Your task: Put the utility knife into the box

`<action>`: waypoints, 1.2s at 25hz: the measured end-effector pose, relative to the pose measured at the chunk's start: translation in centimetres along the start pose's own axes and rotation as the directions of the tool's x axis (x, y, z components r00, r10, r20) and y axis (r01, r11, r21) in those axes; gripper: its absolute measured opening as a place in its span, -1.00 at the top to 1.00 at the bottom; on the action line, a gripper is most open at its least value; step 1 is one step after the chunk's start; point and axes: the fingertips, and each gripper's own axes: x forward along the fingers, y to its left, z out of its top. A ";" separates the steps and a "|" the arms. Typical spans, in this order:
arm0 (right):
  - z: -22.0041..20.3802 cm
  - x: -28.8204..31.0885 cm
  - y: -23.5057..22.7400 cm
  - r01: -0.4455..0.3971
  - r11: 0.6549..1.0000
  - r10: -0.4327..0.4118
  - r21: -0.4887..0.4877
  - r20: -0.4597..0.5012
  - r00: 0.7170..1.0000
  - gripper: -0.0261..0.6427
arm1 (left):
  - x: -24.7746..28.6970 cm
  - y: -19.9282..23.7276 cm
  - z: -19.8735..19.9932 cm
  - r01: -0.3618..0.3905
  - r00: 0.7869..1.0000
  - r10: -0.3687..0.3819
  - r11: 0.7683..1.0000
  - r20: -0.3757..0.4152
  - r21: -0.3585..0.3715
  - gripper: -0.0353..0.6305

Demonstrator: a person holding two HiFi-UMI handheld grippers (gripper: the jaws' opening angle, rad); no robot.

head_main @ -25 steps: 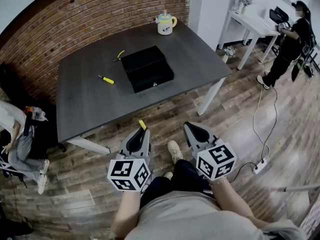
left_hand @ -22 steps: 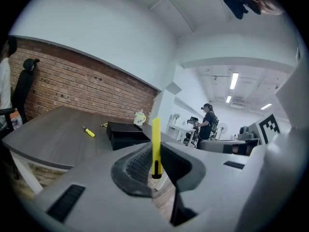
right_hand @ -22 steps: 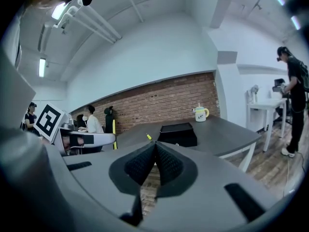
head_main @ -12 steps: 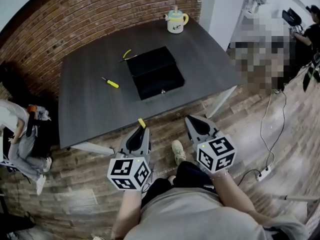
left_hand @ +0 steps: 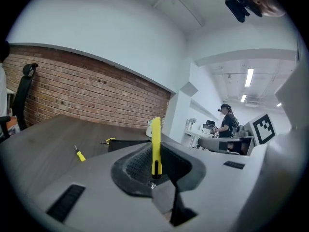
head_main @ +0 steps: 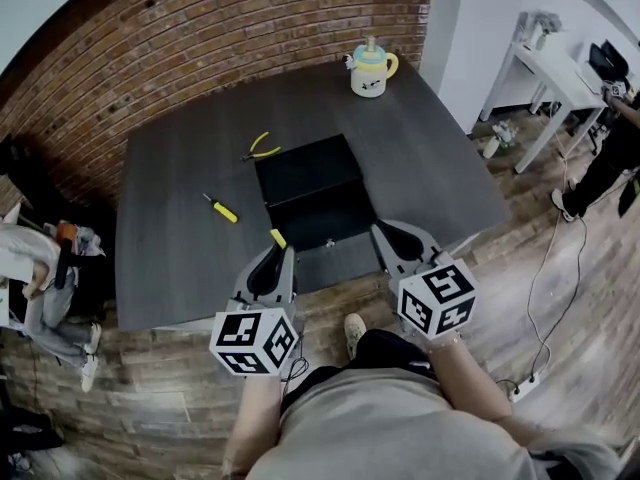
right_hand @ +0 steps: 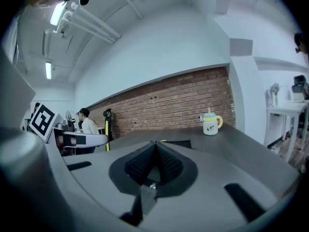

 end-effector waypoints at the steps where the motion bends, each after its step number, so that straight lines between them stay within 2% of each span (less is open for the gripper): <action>1: 0.4 0.9 -0.7 -0.012 1.000 0.012 -0.003 0.002 1.000 0.91 | 1.1 0.2 0.3 -0.006 1.000 0.006 1.000 0.004 0.002 0.70; 7: 1.6 4.9 -3.4 -0.083 0.996 0.083 -0.016 -0.014 0.996 0.91 | 6.5 0.9 1.4 -0.032 0.999 0.032 0.999 0.004 0.015 0.70; 14: 0.2 6.7 -4.7 -0.126 0.992 0.127 0.019 -0.054 0.990 0.91 | 8.4 1.4 -0.1 -0.059 0.996 0.061 0.998 -0.059 0.025 0.70; 19: -0.4 7.4 -5.1 -0.126 0.991 0.128 0.038 -0.065 0.990 0.91 | 8.9 2.3 -0.8 -0.063 0.993 0.066 0.998 -0.096 0.028 0.70; 23: -0.9 7.6 -5.3 -0.111 0.992 0.115 0.066 -0.065 0.991 0.91 | 9.6 2.6 -1.7 -0.044 0.987 0.053 0.997 -0.149 0.067 0.70; 30: -1.1 8.2 -5.8 -0.029 0.994 0.036 0.101 -0.070 0.997 0.91 | 11.0 4.1 -2.3 0.025 0.971 0.010 0.989 -0.239 0.143 0.70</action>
